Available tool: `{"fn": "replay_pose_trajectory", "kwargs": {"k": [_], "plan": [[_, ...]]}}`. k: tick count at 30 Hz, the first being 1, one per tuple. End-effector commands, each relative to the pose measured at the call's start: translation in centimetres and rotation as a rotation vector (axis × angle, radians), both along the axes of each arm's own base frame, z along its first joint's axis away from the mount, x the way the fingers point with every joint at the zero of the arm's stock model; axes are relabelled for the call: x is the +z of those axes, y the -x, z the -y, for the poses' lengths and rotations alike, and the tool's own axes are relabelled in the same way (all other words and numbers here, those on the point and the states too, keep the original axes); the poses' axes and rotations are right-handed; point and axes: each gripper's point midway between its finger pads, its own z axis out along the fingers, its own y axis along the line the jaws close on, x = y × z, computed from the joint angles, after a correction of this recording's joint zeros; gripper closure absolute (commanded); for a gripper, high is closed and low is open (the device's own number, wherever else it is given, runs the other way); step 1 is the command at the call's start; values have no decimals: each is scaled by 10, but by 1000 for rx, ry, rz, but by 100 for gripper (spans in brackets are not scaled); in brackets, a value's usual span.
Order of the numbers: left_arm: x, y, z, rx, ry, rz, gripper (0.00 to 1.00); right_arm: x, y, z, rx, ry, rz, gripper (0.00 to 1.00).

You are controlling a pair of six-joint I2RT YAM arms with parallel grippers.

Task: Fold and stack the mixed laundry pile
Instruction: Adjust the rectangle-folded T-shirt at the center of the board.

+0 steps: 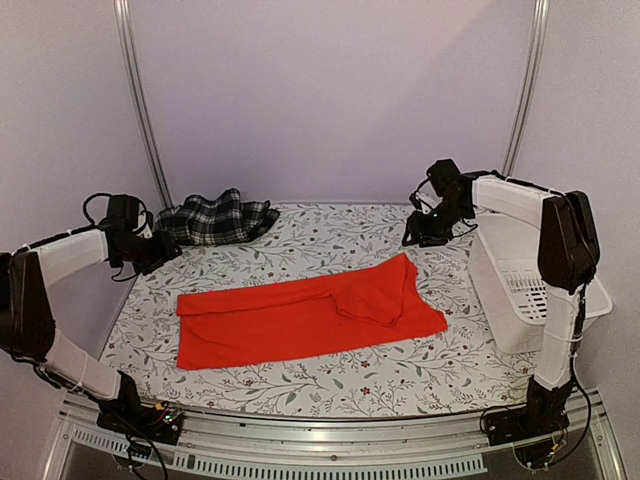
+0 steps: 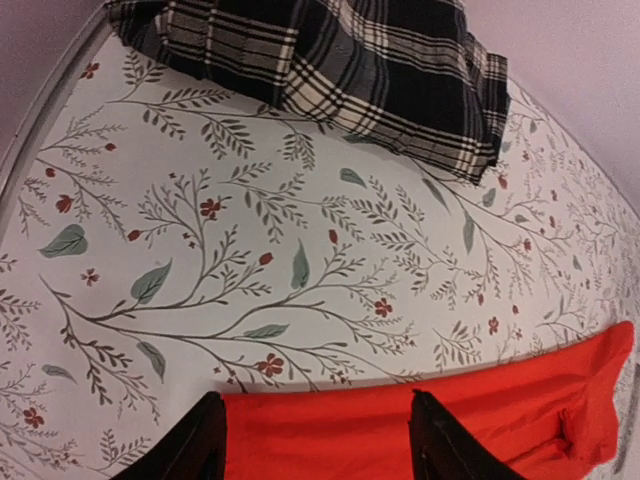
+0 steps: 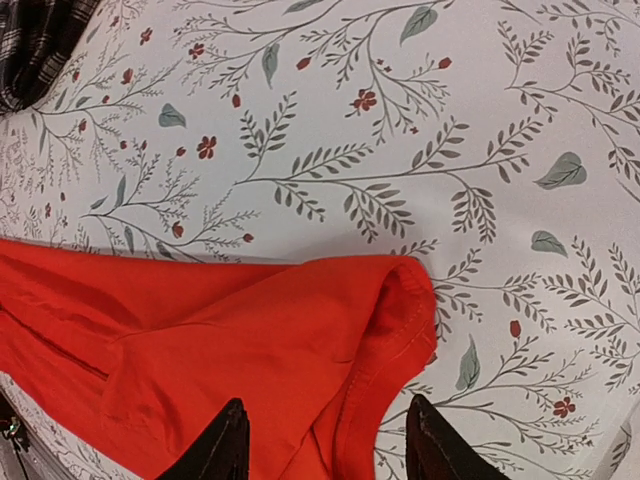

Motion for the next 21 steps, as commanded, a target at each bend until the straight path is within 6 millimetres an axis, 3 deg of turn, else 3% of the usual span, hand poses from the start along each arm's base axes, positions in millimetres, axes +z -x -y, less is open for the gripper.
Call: {"fn": "replay_pose_trajectory", "kwargs": {"k": [1,4,5,8,12,17,21], "plan": [[6,-3,59,-222,-38,7,38,-2,47,-27,94,-41,-67,48],[3,-5,93,-312,-46,4,38,-20,64,-20,80,-19,-113,49],[4,-5,108,-350,-34,15,38,-18,66,-19,81,-31,-106,49],[9,-1,172,-520,8,56,39,-15,76,-29,101,-105,-132,51],[2,6,229,-653,40,39,44,-26,90,-31,97,-136,-199,51],[3,34,320,-891,56,75,45,-23,115,-35,104,-215,-258,56],[-13,41,363,-956,66,37,48,-18,140,-39,94,-295,-323,58]]}}
